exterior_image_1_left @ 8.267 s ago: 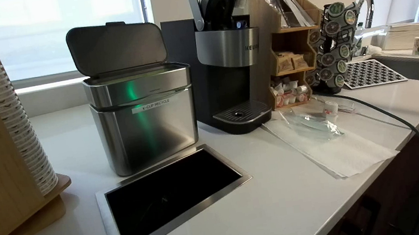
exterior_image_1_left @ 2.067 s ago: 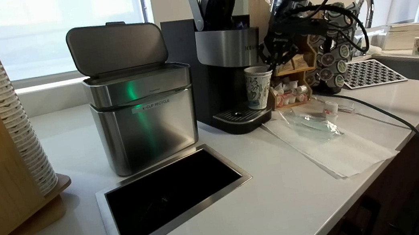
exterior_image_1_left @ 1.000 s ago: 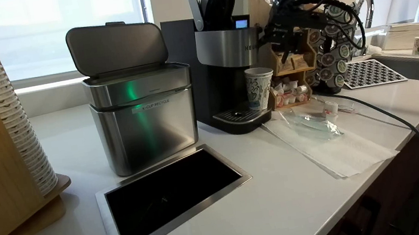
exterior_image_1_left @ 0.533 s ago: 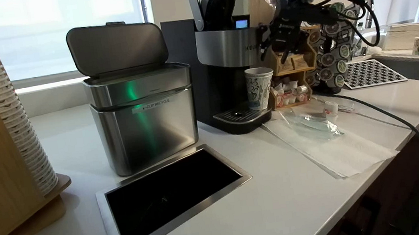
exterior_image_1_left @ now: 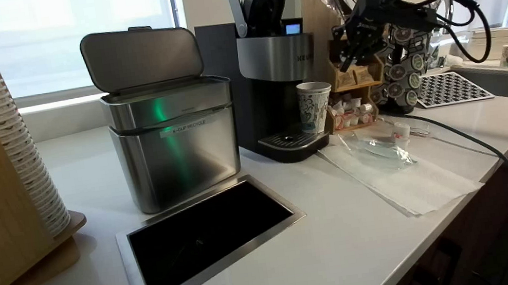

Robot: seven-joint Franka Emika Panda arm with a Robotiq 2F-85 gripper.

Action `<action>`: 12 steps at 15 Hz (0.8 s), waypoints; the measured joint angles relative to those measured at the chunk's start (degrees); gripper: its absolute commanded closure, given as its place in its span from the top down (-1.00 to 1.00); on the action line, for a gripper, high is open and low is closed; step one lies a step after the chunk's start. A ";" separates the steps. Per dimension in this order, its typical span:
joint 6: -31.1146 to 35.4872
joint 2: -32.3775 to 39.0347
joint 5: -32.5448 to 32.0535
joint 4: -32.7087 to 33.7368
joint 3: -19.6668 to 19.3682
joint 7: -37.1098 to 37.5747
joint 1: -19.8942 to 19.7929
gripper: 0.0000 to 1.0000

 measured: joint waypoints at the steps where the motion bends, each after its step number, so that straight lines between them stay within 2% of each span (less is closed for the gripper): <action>1: 0.85 -0.90 0.03 -1.18 -0.01 0.09 -0.38 -1.00; 3: 2.40 -2.54 0.88 -3.46 -0.05 0.15 -1.30 -1.00; 5: 4.25 -3.55 4.50 -5.57 -0.13 -1.09 -1.97 -1.00; 10: 9.59 -3.54 23.20 -9.30 -0.74 -15.25 -0.77 -0.98; 12: 9.64 -3.49 26.98 -9.62 -1.19 -18.33 -0.36 -0.98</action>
